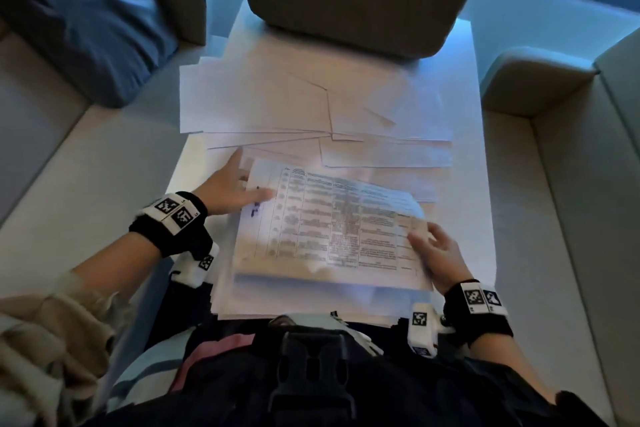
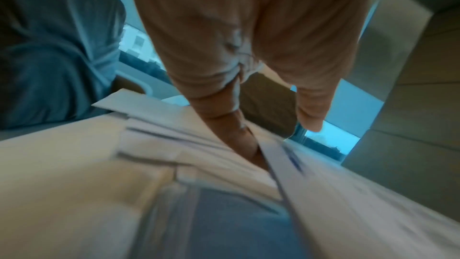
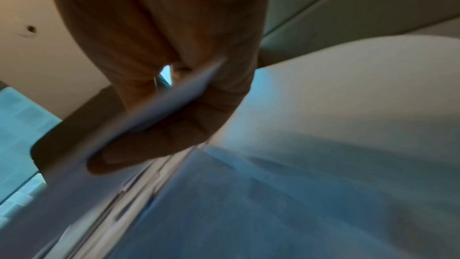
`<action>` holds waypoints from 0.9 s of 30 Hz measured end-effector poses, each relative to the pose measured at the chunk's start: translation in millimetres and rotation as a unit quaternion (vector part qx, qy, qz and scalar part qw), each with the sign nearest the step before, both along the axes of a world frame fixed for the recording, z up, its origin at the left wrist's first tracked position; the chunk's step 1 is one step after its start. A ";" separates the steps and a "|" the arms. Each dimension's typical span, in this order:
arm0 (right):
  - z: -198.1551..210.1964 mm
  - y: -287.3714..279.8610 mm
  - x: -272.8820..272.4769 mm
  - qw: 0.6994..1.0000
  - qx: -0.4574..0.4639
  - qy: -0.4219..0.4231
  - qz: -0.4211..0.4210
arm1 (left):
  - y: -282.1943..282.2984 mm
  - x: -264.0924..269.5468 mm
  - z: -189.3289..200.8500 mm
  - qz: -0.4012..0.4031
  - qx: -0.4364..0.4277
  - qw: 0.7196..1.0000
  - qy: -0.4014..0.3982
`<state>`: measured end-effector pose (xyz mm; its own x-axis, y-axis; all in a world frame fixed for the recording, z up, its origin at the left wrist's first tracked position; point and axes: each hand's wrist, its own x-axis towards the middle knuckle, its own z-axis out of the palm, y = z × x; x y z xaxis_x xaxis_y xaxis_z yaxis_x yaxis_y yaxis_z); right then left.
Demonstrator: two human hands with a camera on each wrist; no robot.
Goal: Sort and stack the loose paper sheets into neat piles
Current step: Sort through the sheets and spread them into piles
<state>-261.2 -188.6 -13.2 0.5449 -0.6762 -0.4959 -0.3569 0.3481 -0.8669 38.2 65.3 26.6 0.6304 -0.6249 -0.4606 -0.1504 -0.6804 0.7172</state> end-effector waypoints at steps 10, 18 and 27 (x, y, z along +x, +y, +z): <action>-31.8 9.0 -3.6 0.906 -0.211 0.321 0.177 | 24.5 -4.8 -44.6 -0.072 0.193 0.974 -0.092; -11.2 -74.6 49.4 0.880 -0.292 0.356 0.117 | 21.8 -40.9 -63.8 0.051 0.187 0.977 -0.089; -20.2 -121.8 83.2 0.872 -0.212 0.431 0.091 | 29.5 -56.0 -72.3 0.091 0.193 0.972 -0.104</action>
